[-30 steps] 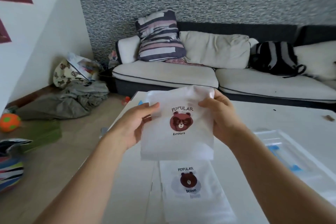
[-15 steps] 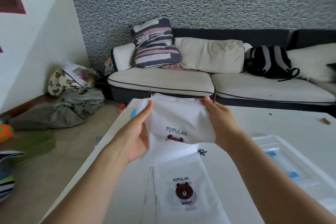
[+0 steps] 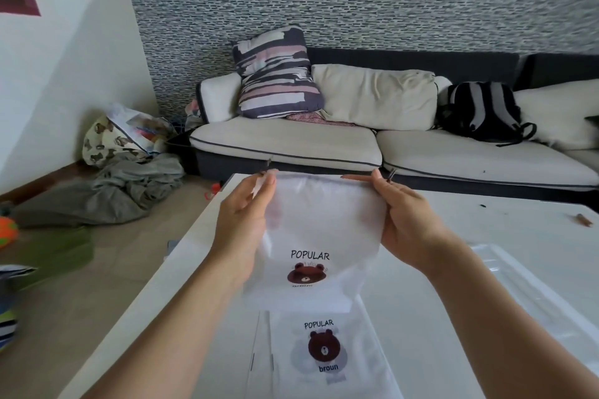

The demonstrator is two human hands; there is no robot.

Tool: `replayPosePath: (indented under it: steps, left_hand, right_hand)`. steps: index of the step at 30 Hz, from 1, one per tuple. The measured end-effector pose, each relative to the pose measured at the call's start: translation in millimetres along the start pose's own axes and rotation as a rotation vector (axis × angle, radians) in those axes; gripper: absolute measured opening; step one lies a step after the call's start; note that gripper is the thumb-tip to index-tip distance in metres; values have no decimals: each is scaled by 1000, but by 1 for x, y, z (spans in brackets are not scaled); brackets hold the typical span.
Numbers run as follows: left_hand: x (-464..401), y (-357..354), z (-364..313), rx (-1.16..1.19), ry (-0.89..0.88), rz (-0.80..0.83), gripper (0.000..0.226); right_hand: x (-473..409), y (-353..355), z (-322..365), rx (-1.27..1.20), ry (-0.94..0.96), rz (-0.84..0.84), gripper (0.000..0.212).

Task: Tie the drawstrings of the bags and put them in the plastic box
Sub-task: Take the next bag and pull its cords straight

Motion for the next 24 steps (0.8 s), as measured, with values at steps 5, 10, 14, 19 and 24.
replayPosePath:
  steps: [5, 10, 14, 19, 24]
  left_hand:
    - [3, -1, -4, -25, -9, -23, 35]
    - [-4, 8, -1, 170, 97, -128, 38]
    - [-13, 7, 8, 511, 296, -41, 37]
    - [-12, 4, 12, 591, 354, -26, 28]
    - [-12, 9, 3, 703, 345, 20, 27]
  right_hand:
    - [0, 1, -5, 18, -44, 25, 43]
    - [-2, 8, -11, -11, -75, -109, 49]
    - [-3, 15, -11, -79, -57, -198, 52]
    - [-5, 10, -12, -164, -75, -169, 58]
    - [-2, 8, -12, -250, -95, -214, 59]
Point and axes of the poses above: each hand's wrist, its own x-axis away from the middle knuckle, its own y-axis out of the back of the hand, z = x × y, the point moved 6 cm from there along -x, towards the middle knuckle, and after that the axes turned 11 degrees about y, right-handed, at the moved point
